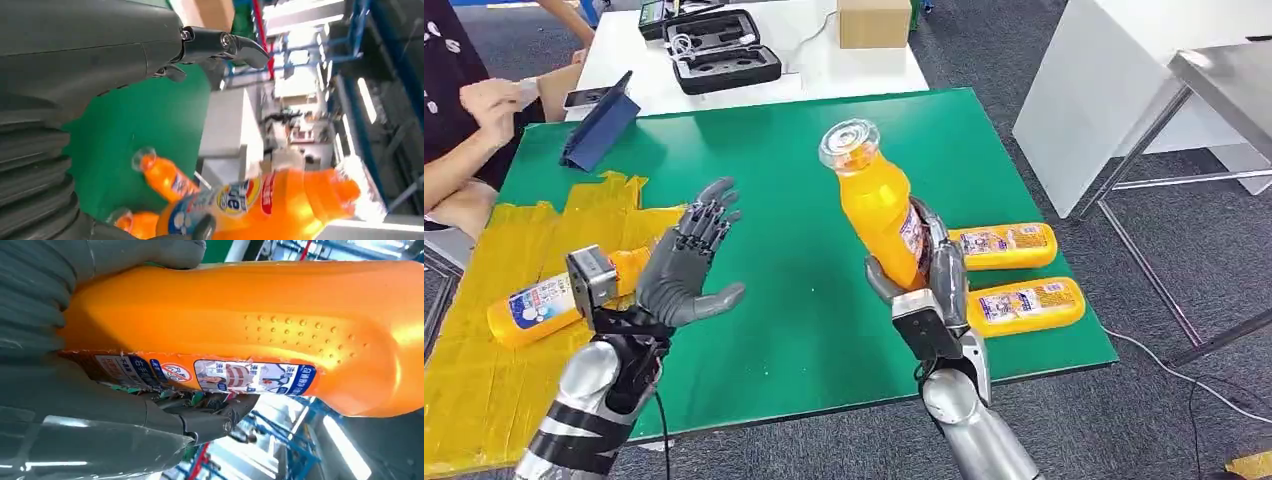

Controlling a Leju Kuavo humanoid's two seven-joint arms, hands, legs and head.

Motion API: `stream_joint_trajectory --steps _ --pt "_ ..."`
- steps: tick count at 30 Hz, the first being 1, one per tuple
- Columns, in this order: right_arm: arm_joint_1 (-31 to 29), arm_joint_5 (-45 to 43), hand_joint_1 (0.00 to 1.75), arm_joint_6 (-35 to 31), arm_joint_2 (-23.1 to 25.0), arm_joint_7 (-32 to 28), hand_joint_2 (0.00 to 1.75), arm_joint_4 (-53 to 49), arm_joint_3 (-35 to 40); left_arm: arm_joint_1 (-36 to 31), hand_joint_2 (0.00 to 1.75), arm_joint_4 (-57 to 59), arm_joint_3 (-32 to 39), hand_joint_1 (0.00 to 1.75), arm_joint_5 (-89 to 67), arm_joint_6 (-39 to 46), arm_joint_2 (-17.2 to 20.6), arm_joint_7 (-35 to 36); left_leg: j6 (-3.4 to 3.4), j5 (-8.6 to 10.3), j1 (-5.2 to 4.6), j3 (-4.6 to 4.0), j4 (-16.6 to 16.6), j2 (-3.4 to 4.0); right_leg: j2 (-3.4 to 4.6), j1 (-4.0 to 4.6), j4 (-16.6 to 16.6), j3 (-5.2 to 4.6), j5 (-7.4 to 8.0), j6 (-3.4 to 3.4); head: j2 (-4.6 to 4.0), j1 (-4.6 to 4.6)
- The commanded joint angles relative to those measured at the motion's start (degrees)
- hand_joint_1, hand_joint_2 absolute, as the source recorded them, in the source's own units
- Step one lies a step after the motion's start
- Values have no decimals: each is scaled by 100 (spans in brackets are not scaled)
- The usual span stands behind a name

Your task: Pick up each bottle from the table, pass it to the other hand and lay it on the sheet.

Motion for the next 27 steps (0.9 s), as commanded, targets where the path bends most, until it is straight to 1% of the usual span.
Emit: stream_joint_trajectory --steps 1,2,3,4,6,7,8,9,10,11,13,15,17,19,20,22,23,24,25,26,27 --pt "-288 -85 175 50 23 -74 175 470 17 -408 175 689 -448 0 96 -41 194 50 -5 -16 5 35 0 -10 3 3 0 35 -16 -9 0 0" --pt "-324 -72 175 92 19 -88 175 534 78 -419 175 685 -478 0 155 -68 203 64 -7 -26 6 51 4 -11 6 4 5 50 -25 -13 0 0" --pt "-360 -35 175 123 11 -99 175 598 130 -425 175 685 -494 0 155 -68 208 64 -4 -14 4 31 0 -7 5 2 1 31 -14 -9 0 0" --pt "-444 78 175 136 22 -84 175 791 231 -442 175 696 -527 0 154 -66 214 56 -6 -23 6 46 3 -8 7 3 3 46 -22 -11 0 -2" --pt "-572 239 175 160 39 -68 175 1094 382 -450 175 730 -525 0 276 -90 193 122 -3 -9 6 22 -2 0 8 2 -2 21 -8 -8 0 -2" --pt "-672 412 175 128 56 -20 175 1344 496 -455 175 735 -536 0 330 -112 207 139 -5 -18 7 41 0 -1 13 3 -1 40 -15 -12 0 0" --pt "-703 427 175 117 81 -20 175 1438 517 -455 175 731 -543 0 334 -112 213 139 -4 -11 6 26 -2 3 12 3 -4 26 -8 -9 0 0" --pt "-703 427 175 117 81 -20 175 1438 517 -455 175 731 -543 0 334 -112 213 139 -5 -19 8 41 1 5 18 3 -1 39 -15 -12 0 0" --pt "-703 427 175 117 81 -20 175 1438 517 -455 175 731 -543 0 334 -112 213 139 -5 -16 7 36 -1 2 14 2 -2 36 -13 -11 0 0" --pt "-807 554 175 150 82 16 175 1685 638 -443 175 709 -555 0 380 -140 226 135 -7 -23 8 50 2 -2 15 3 2 49 -20 -15 0 0" --pt "-886 715 175 117 114 27 175 1895 751 -435 175 685 -569 0 435 -170 235 139 -3 -7 4 18 -3 0 7 0 -2 18 -7 -8 0 0" --pt "-1005 927 175 30 215 0 175 2284 944 -430 175 649 -604 0 488 -187 249 150 -7 -21 8 46 1 -1 14 3 1 46 -19 -14 0 0" --pt "-1055 1009 175 -3 266 -18 175 2455 1040 -425 175 636 -612 0 535 -200 253 160 -4 -8 5 20 -4 4 12 2 -4 19 -6 -8 0 0" --pt "-1055 1009 175 -3 266 -18 175 2455 1040 -425 175 636 -612 0 535 -200 253 160 -8 -23 9 46 2 5 20 4 2 44 -20 -14 0 0" --pt "-1097 1102 175 -49 310 -33 175 2605 1146 -432 175 632 -624 0 560 -205 258 166 -7 -21 9 42 2 -3 11 4 2 43 -20 -13 0 0" --pt "-1139 1272 175 -113 340 -75 175 2725 1305 -452 175 657 -649 0 586 -212 267 179 -10 -35 11 64 9 -6 15 5 10 62 -34 -18 0 0" --pt "-1177 1491 175 -212 385 -68 175 2851 1480 -483 175 705 -669 0 602 -216 261 185 -11 -39 12 74 10 -14 10 5 12 73 -40 -21 0 0" --pt "-1198 1641 175 -278 410 -53 175 2917 1592 -492 175 731 -667 0 627 -220 247 184 -9 -34 12 67 7 -10 12 6 8 67 -35 -18 0 0" --pt "-1208 1730 175 -313 428 -42 175 2954 1661 -496 175 745 -667 0 649 -231 242 185 -5 -15 9 31 0 -1 10 4 -1 32 -14 -11 0 0" --pt "-1224 1879 175 -377 454 -18 175 3012 1788 -501 175 770 -671 0 670 -240 239 184 -4 -9 7 21 -2 0 8 3 -3 22 -10 -9 0 0" --pt "-1237 2082 175 -508 476 27 175 3069 1911 -507 175 797 -678 0 683 -249 236 183 -7 -26 12 50 4 -4 13 6 3 50 -25 -15 0 0"
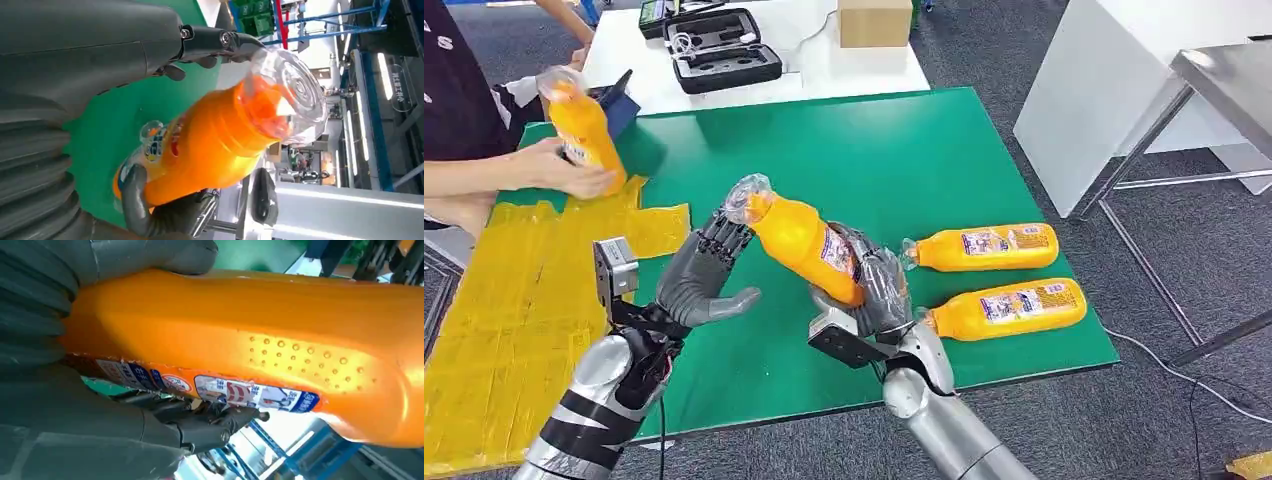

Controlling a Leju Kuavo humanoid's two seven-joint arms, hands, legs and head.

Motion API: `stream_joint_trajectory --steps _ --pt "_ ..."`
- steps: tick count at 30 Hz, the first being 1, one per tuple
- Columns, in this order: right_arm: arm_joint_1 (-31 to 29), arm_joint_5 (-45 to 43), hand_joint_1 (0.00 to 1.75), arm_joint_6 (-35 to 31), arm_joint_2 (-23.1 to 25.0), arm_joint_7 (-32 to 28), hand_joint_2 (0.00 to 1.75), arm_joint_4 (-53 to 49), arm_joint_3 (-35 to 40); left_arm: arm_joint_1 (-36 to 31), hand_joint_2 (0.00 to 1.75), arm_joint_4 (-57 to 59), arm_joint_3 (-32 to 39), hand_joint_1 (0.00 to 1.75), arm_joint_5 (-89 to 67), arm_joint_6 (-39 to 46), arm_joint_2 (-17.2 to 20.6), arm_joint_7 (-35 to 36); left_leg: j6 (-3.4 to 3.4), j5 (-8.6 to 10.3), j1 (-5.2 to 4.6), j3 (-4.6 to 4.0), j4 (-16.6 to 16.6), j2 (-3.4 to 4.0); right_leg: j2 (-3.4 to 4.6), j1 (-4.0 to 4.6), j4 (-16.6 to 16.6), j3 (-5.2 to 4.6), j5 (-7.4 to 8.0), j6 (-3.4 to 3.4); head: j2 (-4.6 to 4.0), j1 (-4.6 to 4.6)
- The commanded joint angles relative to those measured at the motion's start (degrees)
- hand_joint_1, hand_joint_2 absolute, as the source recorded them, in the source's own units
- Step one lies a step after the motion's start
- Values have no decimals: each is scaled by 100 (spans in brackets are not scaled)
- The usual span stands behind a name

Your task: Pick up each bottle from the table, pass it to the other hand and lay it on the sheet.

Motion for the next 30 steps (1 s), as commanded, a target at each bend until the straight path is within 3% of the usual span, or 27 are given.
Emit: stream_joint_trajectory --steps 1,5,7,9,15,16,17,30 --pt "-429 946 175 -476 208 97 175 1158 1081 -302 175 468 -278 0 119 -68 100 38 -8 -26 8 58 3 -5 13 5 2 55 -23 -14 0 0" --pt "-454 865 175 -618 237 85 175 1086 1388 -353 175 662 -318 0 150 -73 88 57 -4 -8 5 23 -2 -8 1 3 -2 20 -8 -8 0 -2" --pt "-456 817 175 -673 221 80 175 929 1491 -376 175 761 -335 0 146 -55 73 61 -7 -24 9 53 6 -18 -2 6 5 51 -26 -15 0 -2" --pt "-457 814 175 -666 221 100 175 888 1510 -383 175 792 -343 0 142 -54 69 61 -3 -6 3 17 -1 -6 1 0 -1 14 -8 -7 0 -2" --pt "-472 857 175 -717 187 146 175 686 1655 -417 175 915 -291 0 146 41 -9 37 -5 -11 5 25 2 -12 -2 2 2 25 -13 -8 0 0" --pt "-461 897 175 -717 193 195 175 682 1660 -408 175 915 -234 110 96 196 -60 -21 -5 -15 5 31 4 -14 -2 2 4 32 -17 -9 0 2" --pt "-460 905 175 -717 195 232 175 707 1664 -384 175 886 -158 175 102 316 -106 -67 -7 -23 7 46 7 -16 0 3 8 46 -25 -13 0 0" --pt "-448 771 175 -717 211 206 175 767 1597 -328 175 780 -41 175 116 479 -136 -108 -4 -15 5 32 3 -14 -2 2 2 33 -17 -9 0 0"
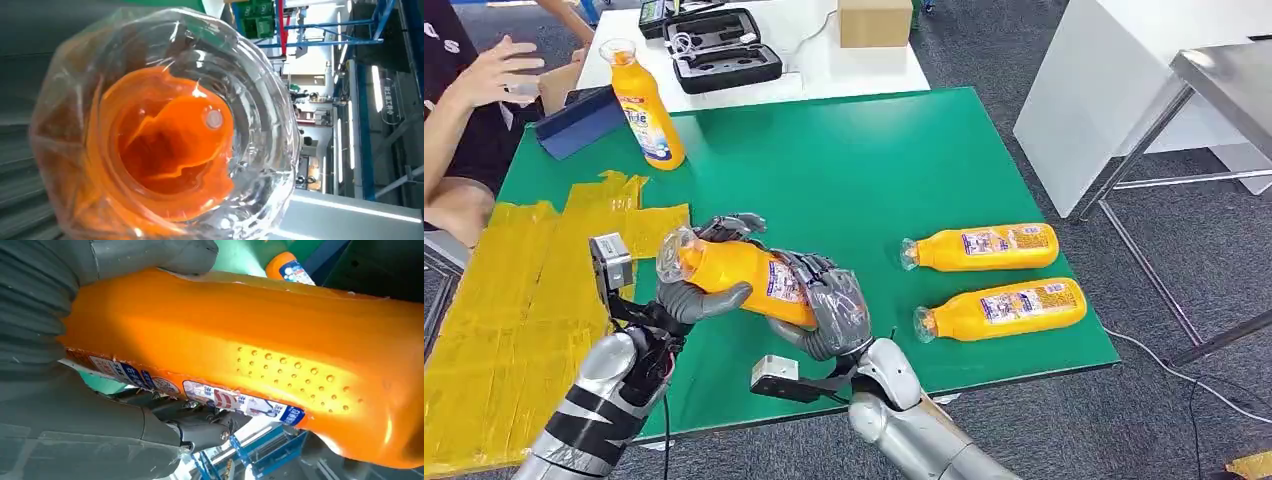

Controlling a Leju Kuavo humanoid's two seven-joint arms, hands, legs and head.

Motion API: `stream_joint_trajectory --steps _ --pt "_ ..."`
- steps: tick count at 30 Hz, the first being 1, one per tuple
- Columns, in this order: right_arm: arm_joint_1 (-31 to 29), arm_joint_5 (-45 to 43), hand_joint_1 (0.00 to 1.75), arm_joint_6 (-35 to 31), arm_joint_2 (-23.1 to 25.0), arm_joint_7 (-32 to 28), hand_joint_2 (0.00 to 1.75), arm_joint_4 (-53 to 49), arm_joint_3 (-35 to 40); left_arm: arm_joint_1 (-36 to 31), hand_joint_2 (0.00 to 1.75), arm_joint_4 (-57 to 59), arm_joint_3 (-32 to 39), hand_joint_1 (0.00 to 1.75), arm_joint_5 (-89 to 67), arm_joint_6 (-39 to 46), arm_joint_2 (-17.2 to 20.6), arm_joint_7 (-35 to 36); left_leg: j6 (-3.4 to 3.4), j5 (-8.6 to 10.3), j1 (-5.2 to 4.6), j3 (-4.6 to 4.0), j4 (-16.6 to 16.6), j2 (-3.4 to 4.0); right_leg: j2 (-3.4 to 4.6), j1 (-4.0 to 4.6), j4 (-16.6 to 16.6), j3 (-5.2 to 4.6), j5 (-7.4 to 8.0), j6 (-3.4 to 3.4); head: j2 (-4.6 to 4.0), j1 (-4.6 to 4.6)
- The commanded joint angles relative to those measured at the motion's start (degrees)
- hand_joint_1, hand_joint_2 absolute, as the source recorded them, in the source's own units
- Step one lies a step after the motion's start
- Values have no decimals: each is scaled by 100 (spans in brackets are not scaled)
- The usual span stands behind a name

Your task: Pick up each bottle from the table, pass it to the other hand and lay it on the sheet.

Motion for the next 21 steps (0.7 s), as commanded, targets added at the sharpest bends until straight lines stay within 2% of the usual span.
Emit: stream_joint_trajectory --steps 1,7,8,9,11,12,14,21 --pt "-215 -131 175 26 -21 -141 175 173 415 -208 175 376 29 175 -18 158 -108 38 -3 -11 4 25 1 -12 -1 2 0 27 -12 -7 0 2" --pt "-183 -288 175 26 14 -215 175 33 41 -194 175 369 66 175 -18 182 -115 32 -4 -17 3 31 4 -9 4 1 5 31 -16 -8 0 0" --pt "-141 -352 175 26 37 -263 175 -42 -132 -196 175 365 70 175 -27 195 -117 16 -6 -24 5 45 7 -14 4 2 9 46 -24 -11 0 0" --pt "-107 -384 175 26 60 -284 175 -93 -274 -196 175 359 79 175 -29 206 -116 2 -4 -9 3 19 0 -12 -1 1 1 21 -9 -6 0 0" --pt "-82 -629 175 26 76 -323 175 -174 -480 -191 175 326 117 175 -38 250 -105 -32 -7 -28 6 49 10 -21 -2 3 11 51 -29 -12 0 0" --pt "-58 -759 175 26 69 -361 175 -280 -626 -186 175 299 154 175 -46 286 -96 -51 -4 -15 4 25 6 -13 -1 2 6 27 -15 -8 0 0" --pt "6 -815 175 26 76 -419 175 -476 -898 -177 175 255 225 175 -38 337 -90 -77 -5 -18 4 30 7 -10 4 2 7 31 -17 -8 0 0" --pt "5 -837 175 32 66 -433 175 -524 -963 -186 175 230 253 175 -37 348 -81 -84 -5 -18 2 33 6 -10 6 0 8 34 -16 -10 0 0"
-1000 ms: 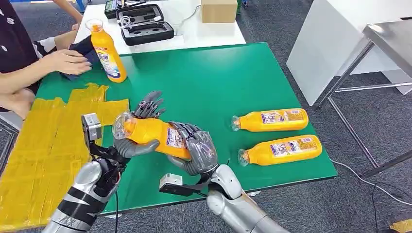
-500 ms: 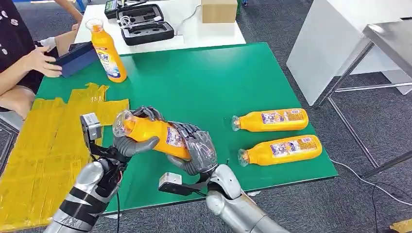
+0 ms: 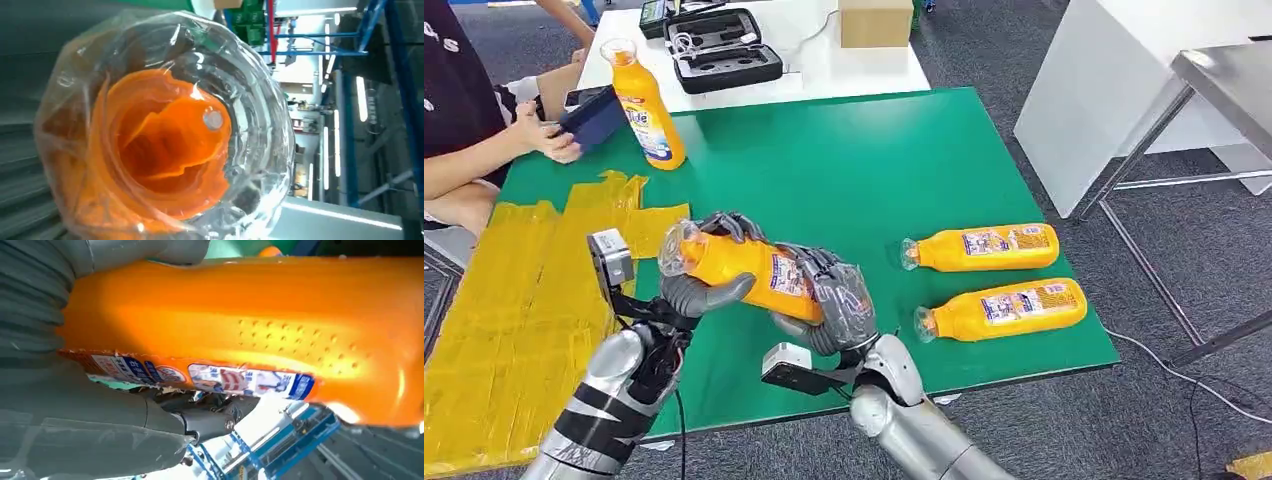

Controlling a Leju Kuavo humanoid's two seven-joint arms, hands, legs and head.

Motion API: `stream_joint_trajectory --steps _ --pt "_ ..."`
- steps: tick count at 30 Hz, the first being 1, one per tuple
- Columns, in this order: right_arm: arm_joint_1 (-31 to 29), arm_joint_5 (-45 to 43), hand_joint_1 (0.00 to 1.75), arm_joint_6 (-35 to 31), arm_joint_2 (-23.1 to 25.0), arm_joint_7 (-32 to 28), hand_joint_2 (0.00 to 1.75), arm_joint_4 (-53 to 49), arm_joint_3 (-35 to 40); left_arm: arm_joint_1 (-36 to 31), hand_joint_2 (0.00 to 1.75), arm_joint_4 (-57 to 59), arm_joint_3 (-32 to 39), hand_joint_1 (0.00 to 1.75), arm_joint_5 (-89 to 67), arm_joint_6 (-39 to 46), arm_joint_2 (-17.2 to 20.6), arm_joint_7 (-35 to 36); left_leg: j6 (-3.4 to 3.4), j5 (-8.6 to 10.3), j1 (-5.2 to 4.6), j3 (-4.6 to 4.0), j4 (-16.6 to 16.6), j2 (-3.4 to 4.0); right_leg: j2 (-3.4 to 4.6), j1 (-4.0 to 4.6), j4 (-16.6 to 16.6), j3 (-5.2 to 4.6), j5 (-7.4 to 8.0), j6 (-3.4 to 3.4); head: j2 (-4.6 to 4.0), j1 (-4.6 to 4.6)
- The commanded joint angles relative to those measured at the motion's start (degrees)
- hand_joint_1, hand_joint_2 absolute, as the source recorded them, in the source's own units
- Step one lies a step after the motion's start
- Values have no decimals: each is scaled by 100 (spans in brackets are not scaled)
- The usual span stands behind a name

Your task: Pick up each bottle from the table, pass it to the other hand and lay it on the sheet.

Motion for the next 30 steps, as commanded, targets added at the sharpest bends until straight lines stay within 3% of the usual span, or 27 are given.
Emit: stream_joint_trajectory --steps 1,3,4,5,6,13,18,27,30 --pt "-148 -83 175 21 -19 -26 175 -229 -397 -140 175 280 177 175 -28 110 61 39 -3 -7 1 19 -2 -4 4 -1 0 17 -7 -6 0 2" --pt "-95 -73 175 15 19 -44 175 -301 -522 -134 175 268 200 175 -32 137 47 27 -5 -14 1 29 2 -2 10 -1 4 25 -12 -8 0 0" --pt "-81 -66 166 15 34 -50 175 -329 -593 -137 175 265 217 175 -38 159 42 22 -6 -24 3 46 6 -3 14 0 9 41 -22 -11 0 2" --pt "-46 -83 52 15 57 -90 175 -425 -743 -156 175 258 238 175 -90 214 44 -6 -3 -9 2 19 0 -3 6 1 1 17 -7 -6 0 2" --pt "-34 -161 2 15 61 -99 175 -495 -839 -176 175 259 266 175 -142 273 43 -27 -6 -22 4 41 7 -7 9 2 8 38 -20 -11 0 -2" --pt "115 -435 0 15 -4 -119 175 -1035 -1118 -310 175 290 534 175 -788 909 -16 -221 -4 -13 2 27 4 -12 -1 0 6 25 -15 -8 0 2" --pt "186 -480 0 15 28 -115 175 -1184 -1243 -327 175 275 693 175 -1897 1949 -71 -558 -5 -19 6 41 5 -19 -6 3 5 39 -22 -10 0 -4" --pt "186 -480 0 15 23 -112 175 -1203 -1233 -333 175 268 715 175 -1889 1944 -64 -559 -5 -15 7 34 6 -15 -4 4 5 31 -18 -10 0 0" --pt "260 -660 0 15 -24 -136 175 -1490 -1200 -343 175 260 858 175 -2549 2494 -75 -658 -6 -21 6 42 9 -18 -4 3 9 40 -24 -12 0 0"
